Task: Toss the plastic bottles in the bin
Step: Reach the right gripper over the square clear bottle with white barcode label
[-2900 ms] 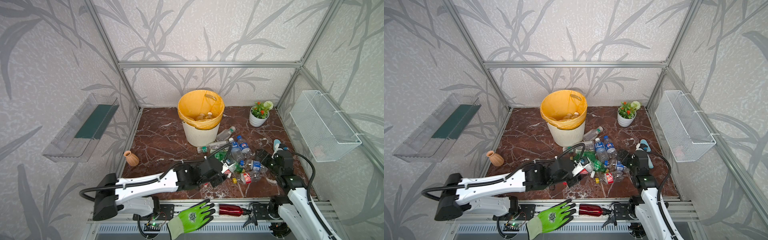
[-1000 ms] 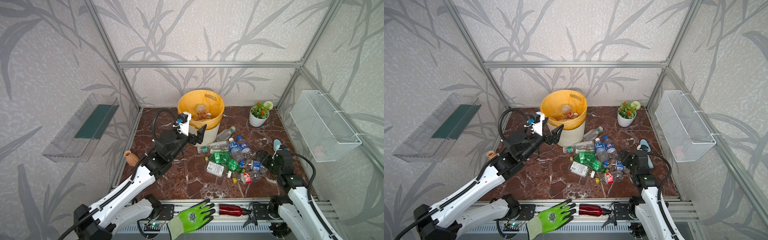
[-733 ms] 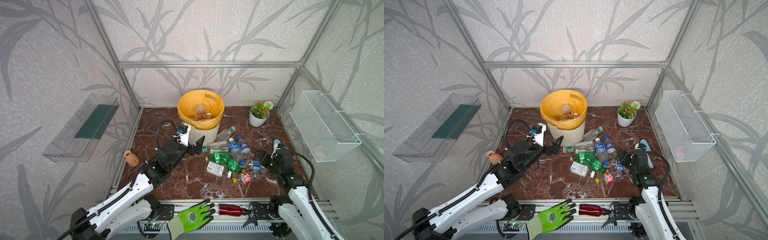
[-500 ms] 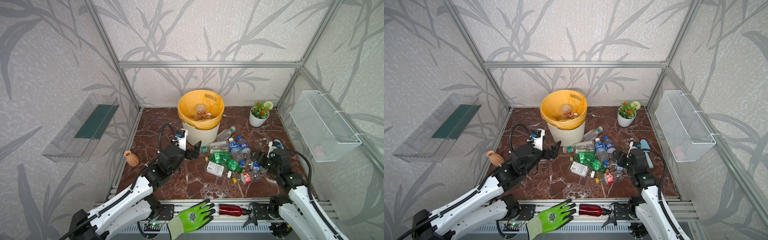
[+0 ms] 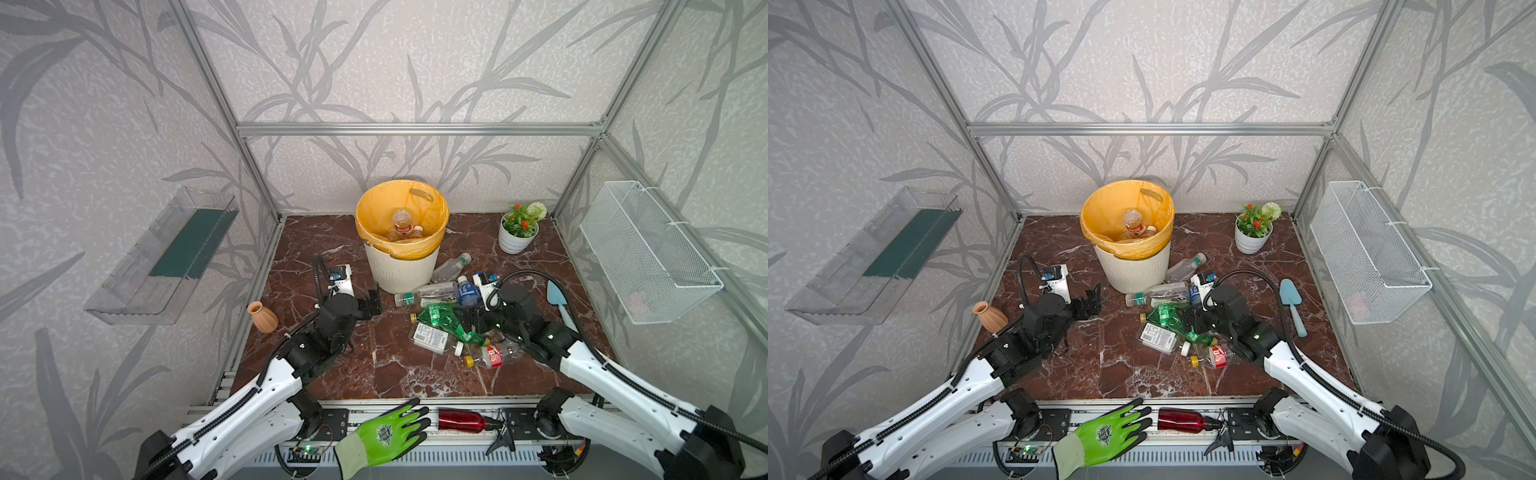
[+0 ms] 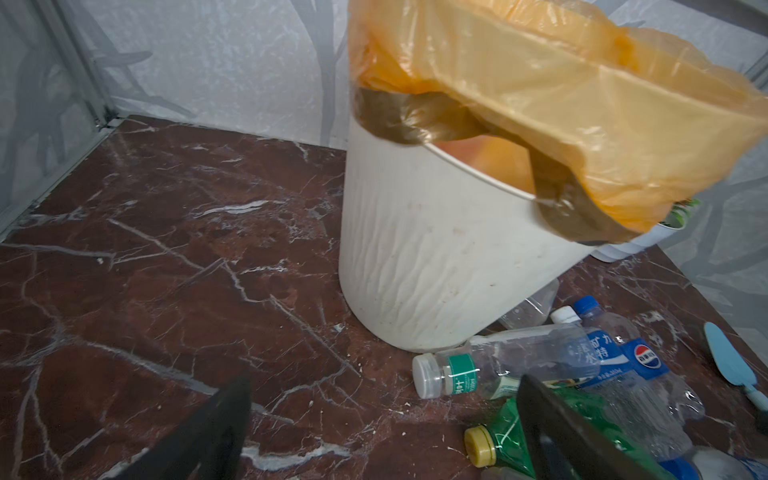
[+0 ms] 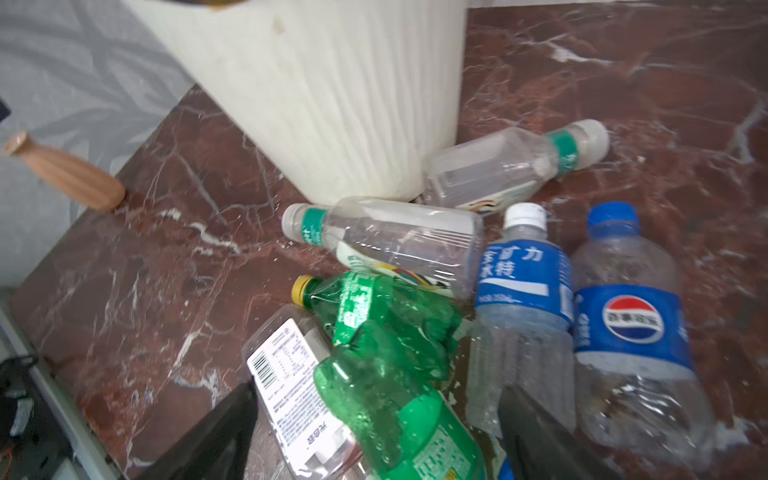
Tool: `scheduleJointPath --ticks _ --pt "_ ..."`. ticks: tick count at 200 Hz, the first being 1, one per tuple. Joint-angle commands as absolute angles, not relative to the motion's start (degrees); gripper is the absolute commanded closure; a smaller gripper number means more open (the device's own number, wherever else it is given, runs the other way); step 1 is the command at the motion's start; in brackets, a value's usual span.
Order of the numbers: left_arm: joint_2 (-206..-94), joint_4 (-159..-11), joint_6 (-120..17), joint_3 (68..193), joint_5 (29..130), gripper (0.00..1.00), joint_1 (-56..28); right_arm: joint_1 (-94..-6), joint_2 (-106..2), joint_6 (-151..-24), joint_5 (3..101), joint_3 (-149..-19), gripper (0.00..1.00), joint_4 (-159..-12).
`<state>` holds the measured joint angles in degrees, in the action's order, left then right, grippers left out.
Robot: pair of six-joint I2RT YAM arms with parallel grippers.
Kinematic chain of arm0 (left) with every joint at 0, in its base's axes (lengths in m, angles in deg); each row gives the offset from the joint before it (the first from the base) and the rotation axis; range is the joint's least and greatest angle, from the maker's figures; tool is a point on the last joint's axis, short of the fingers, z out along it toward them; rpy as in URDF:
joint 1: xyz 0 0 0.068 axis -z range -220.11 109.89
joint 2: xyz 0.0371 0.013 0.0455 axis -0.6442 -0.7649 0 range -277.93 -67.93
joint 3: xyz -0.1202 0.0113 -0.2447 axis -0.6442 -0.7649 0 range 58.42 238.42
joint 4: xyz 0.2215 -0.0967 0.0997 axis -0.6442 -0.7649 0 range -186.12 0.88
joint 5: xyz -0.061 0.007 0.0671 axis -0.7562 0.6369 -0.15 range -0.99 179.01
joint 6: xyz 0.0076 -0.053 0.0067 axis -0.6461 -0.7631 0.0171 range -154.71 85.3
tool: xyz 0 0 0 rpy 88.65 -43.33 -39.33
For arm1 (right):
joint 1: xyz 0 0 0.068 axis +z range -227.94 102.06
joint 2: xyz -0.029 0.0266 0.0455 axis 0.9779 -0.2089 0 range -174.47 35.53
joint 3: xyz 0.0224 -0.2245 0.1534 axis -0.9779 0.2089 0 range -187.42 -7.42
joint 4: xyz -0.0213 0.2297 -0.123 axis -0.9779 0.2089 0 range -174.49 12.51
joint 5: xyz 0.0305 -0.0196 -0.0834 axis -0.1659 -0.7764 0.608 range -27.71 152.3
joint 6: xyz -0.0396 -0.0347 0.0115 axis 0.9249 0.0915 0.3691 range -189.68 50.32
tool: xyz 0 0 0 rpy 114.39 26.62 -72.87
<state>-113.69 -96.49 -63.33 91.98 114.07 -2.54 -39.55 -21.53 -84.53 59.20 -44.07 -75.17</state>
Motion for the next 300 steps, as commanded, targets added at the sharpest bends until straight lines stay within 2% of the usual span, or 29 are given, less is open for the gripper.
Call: scheduleJointPath --ticks 1,31,81,158,223,300 --pt "-112.2 -101.0 -69.2 90.9 116.5 0.01 -5.3 -34.6 -26.7 -76.7 59.4 -48.2 0.10 -75.9" --pt "-111.5 -103.0 -71.9 89.4 116.1 0.01 -7.7 -29.6 -35.2 -72.4 56.8 -52.9 0.14 -72.4" --pt "-110.0 -104.6 -72.6 88.0 116.0 0.01 -8.3 -27.1 -41.1 -71.4 51.7 -55.5 0.18 -70.2" --pt "-109.8 -105.6 -72.4 88.0 115.4 0.01 -8.4 -26.9 -47.8 -73.0 53.5 -57.2 0.18 -67.6" --pt "-109.7 -105.9 -72.2 87.8 115.4 0.01 -8.4 -26.9 -52.2 -73.0 54.0 -59.4 0.23 -65.6" --pt "-109.2 -106.3 -71.6 87.6 115.8 0.01 -8.4 -25.6 -56.7 -70.7 56.4 -63.4 0.18 -59.3"
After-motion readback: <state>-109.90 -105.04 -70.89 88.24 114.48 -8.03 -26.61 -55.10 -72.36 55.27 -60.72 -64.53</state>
